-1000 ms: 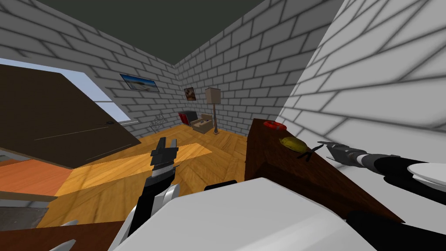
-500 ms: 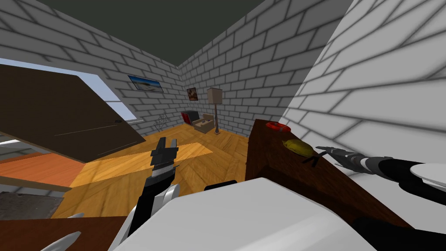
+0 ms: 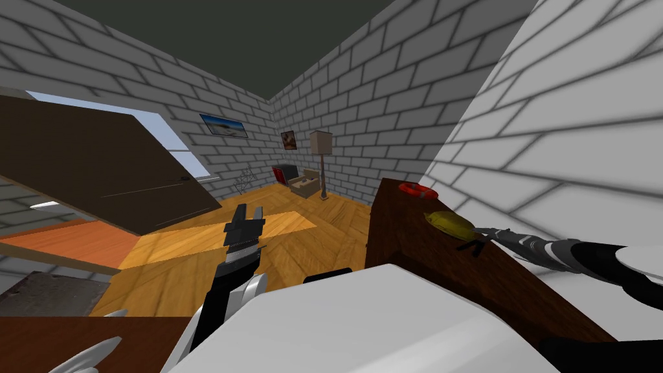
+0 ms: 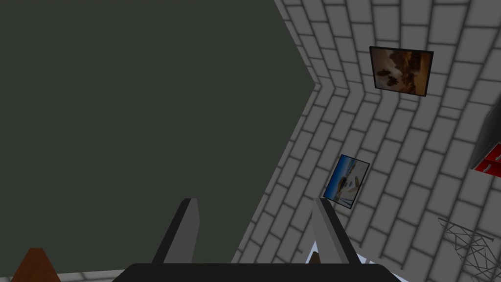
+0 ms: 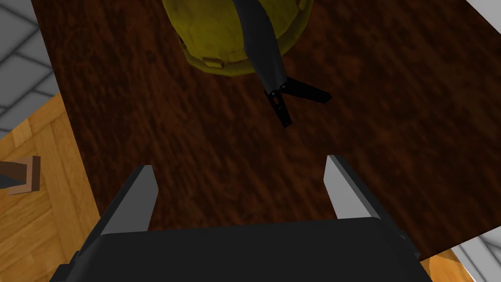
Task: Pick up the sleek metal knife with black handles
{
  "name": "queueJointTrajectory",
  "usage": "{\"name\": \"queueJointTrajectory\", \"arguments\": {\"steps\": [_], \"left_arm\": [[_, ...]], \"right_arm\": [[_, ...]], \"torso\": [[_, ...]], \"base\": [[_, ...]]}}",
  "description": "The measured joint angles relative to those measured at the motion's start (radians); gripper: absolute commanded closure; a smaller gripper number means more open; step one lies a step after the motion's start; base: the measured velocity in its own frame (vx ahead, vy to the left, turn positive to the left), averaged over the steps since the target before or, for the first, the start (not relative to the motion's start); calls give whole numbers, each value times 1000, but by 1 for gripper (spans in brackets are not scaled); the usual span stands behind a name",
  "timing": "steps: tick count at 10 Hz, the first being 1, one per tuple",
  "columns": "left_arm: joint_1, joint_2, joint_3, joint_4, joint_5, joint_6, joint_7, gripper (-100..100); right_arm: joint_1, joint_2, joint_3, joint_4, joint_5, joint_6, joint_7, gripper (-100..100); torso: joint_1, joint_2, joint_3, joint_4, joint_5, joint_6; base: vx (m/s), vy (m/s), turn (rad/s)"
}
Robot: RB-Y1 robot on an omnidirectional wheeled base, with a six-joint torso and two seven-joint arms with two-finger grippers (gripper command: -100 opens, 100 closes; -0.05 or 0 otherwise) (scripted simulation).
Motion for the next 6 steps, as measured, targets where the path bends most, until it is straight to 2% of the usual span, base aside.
{"name": "queueJointTrajectory", "arguments": {"steps": [1, 3, 6], "left_arm": [[0, 0, 0, 0, 0, 0, 0, 0], [0, 0, 0, 0, 0, 0, 0, 0], [0, 0, 0, 0, 0, 0, 0, 0]], "right_arm": [[54, -9, -9, -18, 15, -2, 13, -100], [48, -20, 0, 13, 15, -43, 63, -100], [122, -56, 8, 13, 34, -68, 108, -100]], "torso": [[-1, -1, 0, 0, 0, 0], [2, 1, 1, 0, 0, 1], [0, 0, 0, 0, 0, 0]], "base": [[31, -65, 15], [28, -53, 53], [45, -78, 63]]}}
